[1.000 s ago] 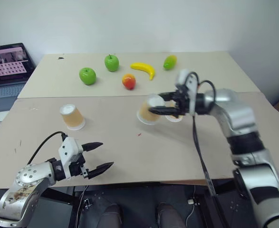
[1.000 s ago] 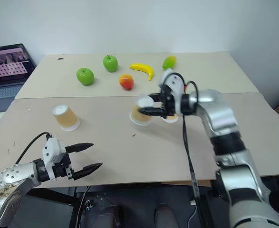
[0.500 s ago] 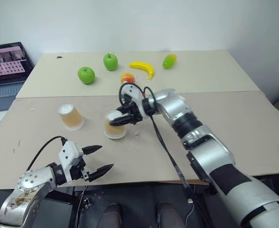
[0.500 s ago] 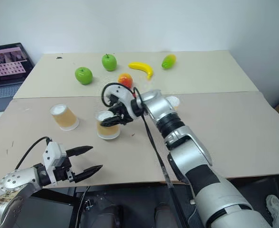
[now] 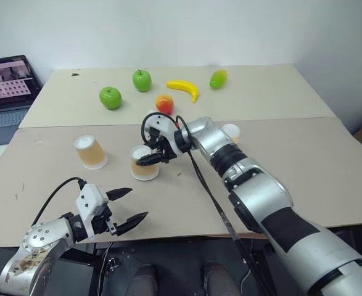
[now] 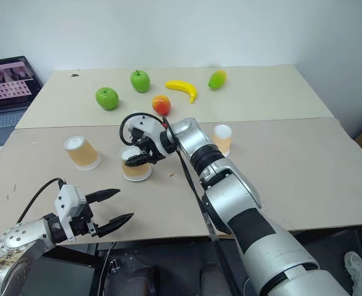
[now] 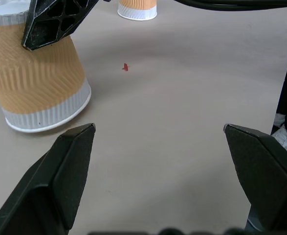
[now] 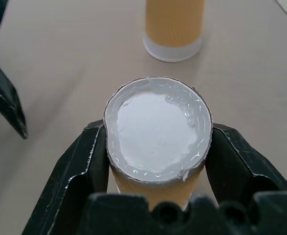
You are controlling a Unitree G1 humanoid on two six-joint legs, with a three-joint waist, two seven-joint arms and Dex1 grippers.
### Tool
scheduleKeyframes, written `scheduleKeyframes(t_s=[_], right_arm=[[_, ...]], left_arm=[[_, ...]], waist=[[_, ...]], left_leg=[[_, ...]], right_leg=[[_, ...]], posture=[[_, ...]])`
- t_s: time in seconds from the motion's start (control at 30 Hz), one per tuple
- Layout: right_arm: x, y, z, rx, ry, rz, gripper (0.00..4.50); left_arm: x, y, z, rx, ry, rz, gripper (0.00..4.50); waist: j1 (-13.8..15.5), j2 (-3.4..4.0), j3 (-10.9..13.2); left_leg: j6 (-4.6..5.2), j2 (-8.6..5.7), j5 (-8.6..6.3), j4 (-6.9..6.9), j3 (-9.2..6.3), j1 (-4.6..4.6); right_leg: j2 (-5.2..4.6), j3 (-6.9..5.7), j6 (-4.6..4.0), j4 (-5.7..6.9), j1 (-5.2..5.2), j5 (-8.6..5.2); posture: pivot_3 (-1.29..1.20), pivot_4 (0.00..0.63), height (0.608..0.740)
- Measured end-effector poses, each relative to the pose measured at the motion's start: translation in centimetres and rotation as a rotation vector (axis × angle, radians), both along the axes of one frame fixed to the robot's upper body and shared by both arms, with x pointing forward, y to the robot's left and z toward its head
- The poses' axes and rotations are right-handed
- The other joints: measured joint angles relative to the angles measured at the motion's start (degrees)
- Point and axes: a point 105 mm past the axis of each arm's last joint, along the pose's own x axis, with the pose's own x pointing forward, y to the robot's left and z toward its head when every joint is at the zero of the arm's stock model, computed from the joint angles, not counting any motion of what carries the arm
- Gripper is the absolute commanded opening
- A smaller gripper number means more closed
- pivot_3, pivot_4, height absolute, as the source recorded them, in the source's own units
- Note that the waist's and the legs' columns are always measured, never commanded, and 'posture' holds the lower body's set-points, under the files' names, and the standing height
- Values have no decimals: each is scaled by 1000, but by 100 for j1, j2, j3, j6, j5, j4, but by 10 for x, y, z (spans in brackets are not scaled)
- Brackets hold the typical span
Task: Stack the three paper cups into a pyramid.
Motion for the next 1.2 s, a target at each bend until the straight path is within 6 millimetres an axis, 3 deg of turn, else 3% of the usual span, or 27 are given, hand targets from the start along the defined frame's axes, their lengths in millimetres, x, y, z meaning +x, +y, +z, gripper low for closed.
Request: scheduleKeyframes(t_s=[0.17,0.23,0.33,0.53,0.7,0.83,0.9,1.1,1.2], right_arm=[[10,-8,4,0,-40,-62,2612],[12,-10,3,6,-39,-79,3529],[14,-12,2,5,-40,-92,4429],[14,-15,4,13,-36,-87,4474],[26,-54,32,64,-73,-117,4474],[23,-92,43,168,-46,-176,4474],[11,-123,39,226,3,-257,4474],[-35,-167,33,306,69,-467,4474],[-52,-191,19,287,70,-635,4474]], left_arm=[[0,0,0,0,0,1,4500],[0,0,0,0,0,1,4500],[0,0,0,0,-1,1,4500],[1,0,2,1,-7,-2,4500],[2,0,3,3,-12,-3,4500],[3,0,3,4,-16,-3,4500],[3,0,2,9,-13,0,4500],[5,1,3,14,-17,-4,4500],[6,2,3,17,-17,-4,4500]], waist=[[-11,0,0],[-22,0,0],[-19,0,0],[-14,0,0],[20,0,0],[46,-1,-1],[90,-1,-1],[100,0,-1],[125,-2,-2]], left_leg=[[-1,0,0,-1,0,1],[-1,1,0,-3,0,1],[-1,1,0,-3,0,1],[-1,1,1,-3,0,0],[-2,-4,1,0,0,-7],[-2,-1,1,-1,-5,-12],[-2,-2,1,3,-5,-25],[-2,-1,1,6,-3,-19],[-2,-3,1,12,0,-17]], right_leg=[[1,0,0,1,0,0],[1,1,-1,1,-2,0],[1,1,-1,1,-2,0],[1,1,-1,1,-1,0],[-4,-1,-1,-3,1,0],[-3,-5,0,-4,0,0],[-5,-6,0,-4,-7,0],[-2,-2,0,0,-4,-1],[-3,-2,1,-3,3,-1]], posture=[[0,150,732],[0,150,732],[0,150,732],[0,150,732],[0,150,732],[0,150,732],[0,150,732],[0,150,732],[0,150,732]])
